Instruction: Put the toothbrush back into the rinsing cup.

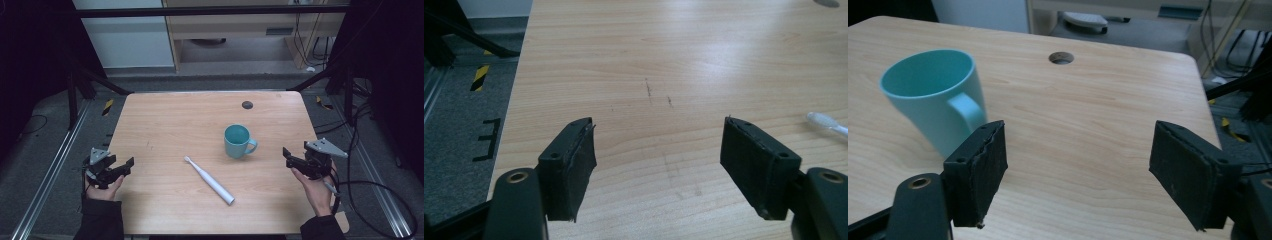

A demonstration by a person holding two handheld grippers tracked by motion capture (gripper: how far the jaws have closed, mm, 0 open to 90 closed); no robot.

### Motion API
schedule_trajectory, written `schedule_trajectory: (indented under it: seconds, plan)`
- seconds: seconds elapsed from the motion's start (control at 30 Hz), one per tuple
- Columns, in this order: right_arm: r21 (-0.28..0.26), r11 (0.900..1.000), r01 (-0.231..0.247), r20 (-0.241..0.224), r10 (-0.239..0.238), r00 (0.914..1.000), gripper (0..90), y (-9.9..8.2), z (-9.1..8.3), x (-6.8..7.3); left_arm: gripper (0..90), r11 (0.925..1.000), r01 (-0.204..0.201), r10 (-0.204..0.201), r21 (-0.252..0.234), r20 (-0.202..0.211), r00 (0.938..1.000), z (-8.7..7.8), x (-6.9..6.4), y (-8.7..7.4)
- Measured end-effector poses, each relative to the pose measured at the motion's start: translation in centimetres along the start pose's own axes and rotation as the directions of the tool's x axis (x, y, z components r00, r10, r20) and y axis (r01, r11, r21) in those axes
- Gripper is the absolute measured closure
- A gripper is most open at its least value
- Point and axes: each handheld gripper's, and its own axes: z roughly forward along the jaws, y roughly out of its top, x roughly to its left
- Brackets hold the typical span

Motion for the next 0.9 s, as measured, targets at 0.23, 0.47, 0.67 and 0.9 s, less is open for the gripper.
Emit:
schedule_trajectory:
  seconds: [0.23, 0.47, 0.67, 0.9]
  plan:
    - [0.048, 0.998, 0.042, -0.048, -0.039, 0.9981, 24.6, 0.4, 0.1, 1.2, 38.0, 0.9986, -0.038, 0.038, 0.038, -0.009, 0.9992, 0.6, 0.0, -0.3]
    - [0.096, 0.9923, 0.078, -0.097, -0.069, 0.9929, 27.7, 1.0, 0.1, 2.7, 44.4, 0.9979, -0.043, 0.044, 0.048, -0.023, 0.9988, 0.8, 0.4, -0.4]
    - [0.142, 0.981, 0.132, -0.154, -0.11, 0.9819, 31.9, 1.5, 0.1, 4.8, 42.4, 0.9981, -0.04, 0.042, 0.047, -0.032, 0.9986, 0.8, 0.5, -0.5]
    - [0.174, 0.9702, 0.169, -0.243, -0.124, 0.9621, 37.6, 2.3, 0.3, 7.4, 42.3, 0.997, -0.046, 0.047, 0.062, -0.013, 0.9988, 1.1, 0.4, -0.6]
